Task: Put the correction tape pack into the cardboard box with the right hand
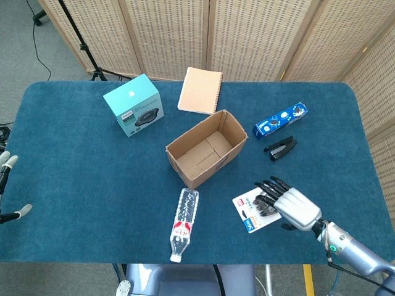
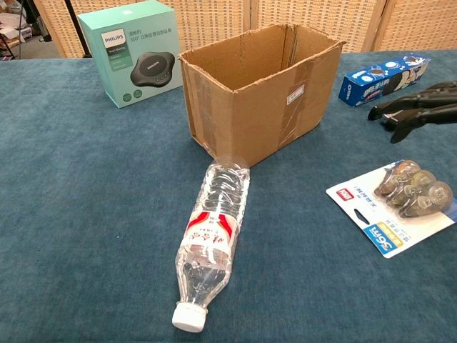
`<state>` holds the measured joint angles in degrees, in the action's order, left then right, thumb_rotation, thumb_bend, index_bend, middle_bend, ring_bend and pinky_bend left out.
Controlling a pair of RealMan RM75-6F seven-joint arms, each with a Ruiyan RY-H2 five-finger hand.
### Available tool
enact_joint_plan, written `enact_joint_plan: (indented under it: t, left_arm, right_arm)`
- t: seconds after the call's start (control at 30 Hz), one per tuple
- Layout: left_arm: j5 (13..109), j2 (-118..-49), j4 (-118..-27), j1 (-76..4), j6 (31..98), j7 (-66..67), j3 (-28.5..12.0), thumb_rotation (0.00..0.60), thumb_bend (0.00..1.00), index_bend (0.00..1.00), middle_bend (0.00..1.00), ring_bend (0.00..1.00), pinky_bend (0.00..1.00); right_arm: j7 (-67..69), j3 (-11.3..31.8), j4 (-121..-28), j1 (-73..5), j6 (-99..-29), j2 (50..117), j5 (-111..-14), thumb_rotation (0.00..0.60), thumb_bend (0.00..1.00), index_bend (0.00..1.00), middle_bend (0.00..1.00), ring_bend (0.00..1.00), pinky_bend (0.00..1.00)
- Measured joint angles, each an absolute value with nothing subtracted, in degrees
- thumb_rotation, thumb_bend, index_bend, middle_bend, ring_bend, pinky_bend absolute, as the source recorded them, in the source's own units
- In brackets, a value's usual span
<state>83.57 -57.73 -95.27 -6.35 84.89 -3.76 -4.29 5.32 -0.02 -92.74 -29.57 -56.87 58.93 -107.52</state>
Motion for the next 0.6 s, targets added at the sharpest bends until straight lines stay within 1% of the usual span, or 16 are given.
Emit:
enact_joint_plan:
  t: [0.27, 0.4, 0.6]
  left_arm:
    - [83.13, -57.38, -95.38, -6.39, 84.45, -4.34, -4.4, 0.6, 0.0, 0.0, 0.0, 0.0, 0.0]
    - [83.11, -57.23, -95.33, -6.39, 84.33, -4.73, -4.43, 0.6, 0.0, 0.0, 0.0, 0.0, 0.0]
    - [83.29, -57.09, -95.3, -6.38, 84.27, -5.03, -4.39, 0.6, 0.0, 0.0, 0.0, 0.0, 0.0]
  right_arm:
    - [-7.29, 2.64, -93.37, -33.1, -46.54, 62.74, -97.0, 0.6, 0.0, 0.19, 0.01, 0.0, 0.0]
    - [-12.0, 3.37, -92.85, -34.15, -43.07, 64.26, -91.46, 0.6, 0.0, 0.17, 0.0, 0.0, 0.0]
    - [-15.97, 3.08, -92.28, -35.05, -40.22, 65.04, -86.11, 0.6, 0.0, 0.16, 0.0, 0.0, 0.0]
